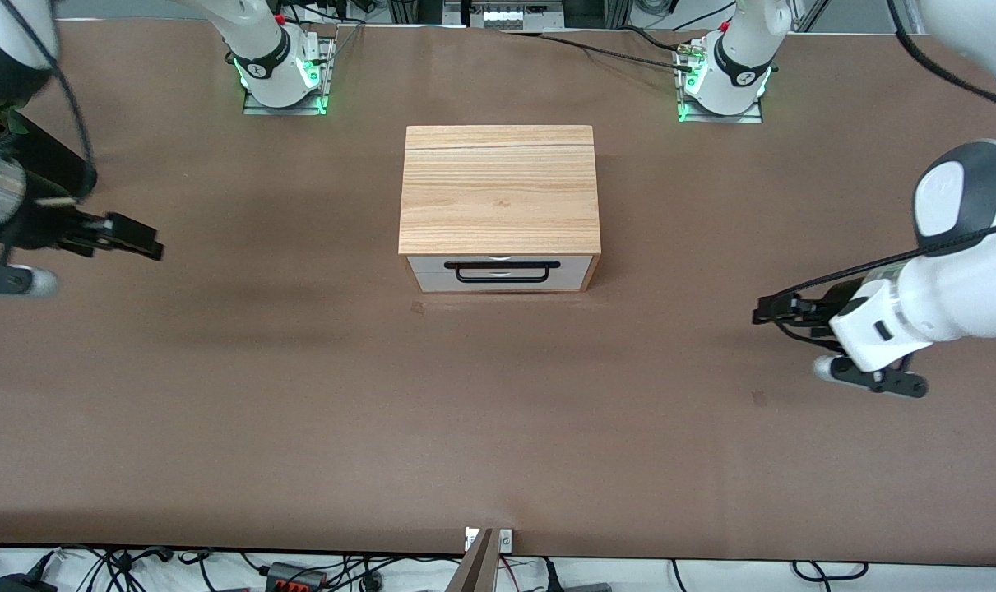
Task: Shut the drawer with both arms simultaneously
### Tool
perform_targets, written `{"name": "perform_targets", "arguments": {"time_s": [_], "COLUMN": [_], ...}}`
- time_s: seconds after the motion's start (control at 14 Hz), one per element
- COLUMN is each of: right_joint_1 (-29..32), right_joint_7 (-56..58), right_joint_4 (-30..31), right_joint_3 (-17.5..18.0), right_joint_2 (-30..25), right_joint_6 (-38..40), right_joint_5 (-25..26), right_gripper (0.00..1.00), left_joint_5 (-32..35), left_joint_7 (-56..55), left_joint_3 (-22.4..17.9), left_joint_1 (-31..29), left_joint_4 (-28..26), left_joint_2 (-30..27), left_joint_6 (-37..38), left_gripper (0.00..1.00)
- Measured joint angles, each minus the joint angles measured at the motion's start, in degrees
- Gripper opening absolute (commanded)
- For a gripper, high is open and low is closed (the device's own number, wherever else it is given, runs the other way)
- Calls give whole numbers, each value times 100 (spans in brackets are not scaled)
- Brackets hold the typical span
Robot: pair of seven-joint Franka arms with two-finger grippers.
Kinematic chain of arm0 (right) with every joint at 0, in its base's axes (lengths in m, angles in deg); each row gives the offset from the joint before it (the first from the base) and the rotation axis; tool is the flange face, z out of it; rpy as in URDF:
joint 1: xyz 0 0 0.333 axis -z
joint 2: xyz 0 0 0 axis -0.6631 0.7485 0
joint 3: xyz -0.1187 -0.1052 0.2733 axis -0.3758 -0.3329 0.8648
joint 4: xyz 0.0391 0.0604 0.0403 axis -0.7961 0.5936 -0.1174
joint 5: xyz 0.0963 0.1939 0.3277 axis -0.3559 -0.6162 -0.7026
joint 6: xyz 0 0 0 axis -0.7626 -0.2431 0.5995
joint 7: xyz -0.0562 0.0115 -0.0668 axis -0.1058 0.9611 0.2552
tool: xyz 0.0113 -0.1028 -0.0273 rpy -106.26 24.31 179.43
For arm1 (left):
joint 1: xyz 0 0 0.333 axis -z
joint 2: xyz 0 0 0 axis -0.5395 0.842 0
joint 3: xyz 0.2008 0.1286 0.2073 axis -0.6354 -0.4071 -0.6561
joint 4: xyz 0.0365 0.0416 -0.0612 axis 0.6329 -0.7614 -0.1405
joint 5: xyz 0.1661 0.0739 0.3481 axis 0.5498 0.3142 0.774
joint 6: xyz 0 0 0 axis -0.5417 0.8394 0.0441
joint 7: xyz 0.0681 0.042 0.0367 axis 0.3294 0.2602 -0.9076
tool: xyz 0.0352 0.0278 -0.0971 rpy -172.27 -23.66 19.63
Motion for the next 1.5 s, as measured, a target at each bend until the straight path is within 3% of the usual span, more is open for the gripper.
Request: {"name": "perform_targets", "arguments": {"time_s": [0.21, 0.29, 0.43, 0.57, 0.71, 0.93, 1.07, 1.5], "right_joint_1": [1163, 1471, 1829, 1899, 1909, 1904, 1891, 1878], "right_joint_7": [-17, -19, -21, -21, -22, -22, -22, -22], "right_joint_4": [609, 1027, 1882, 2356, 2458, 2459, 2459, 2459], "right_joint_3": [1323, 1647, 1956, 1992, 1971, 1957, 1963, 1969], "right_joint_2": [-523, -737, -1180, -1476, -1573, -1576, -1576, -1576], "right_joint_6": [-57, -375, -1037, -1245, -1293, -1322, -1328, -1324], "right_joint_5": [727, 821, 848, 848, 848, 848, 848, 848], "right_gripper": [100, 100, 100, 100, 100, 100, 100, 100], "left_joint_5": [273, 291, 300, 300, 300, 299, 257, 106], "left_joint_7": [-111, -111, -114, -129, -142, -191, -201, -193], "left_joint_3": [-6, -5, -3, 7, 43, 75, 57, 7], "left_joint_1": [-180, -266, -334, -335, -333, -331, -371, -374], "left_joint_4": [17, 20, 13, -96, -492, -1870, -2405, -2686], "left_joint_2": [-492, -676, -945, -1045, -1224, -2148, -2615, -2760], "left_joint_6": [173, 336, 580, 599, 496, -103, -245, -380], "left_gripper": [100, 100, 100, 100, 100, 100, 100, 100]}}
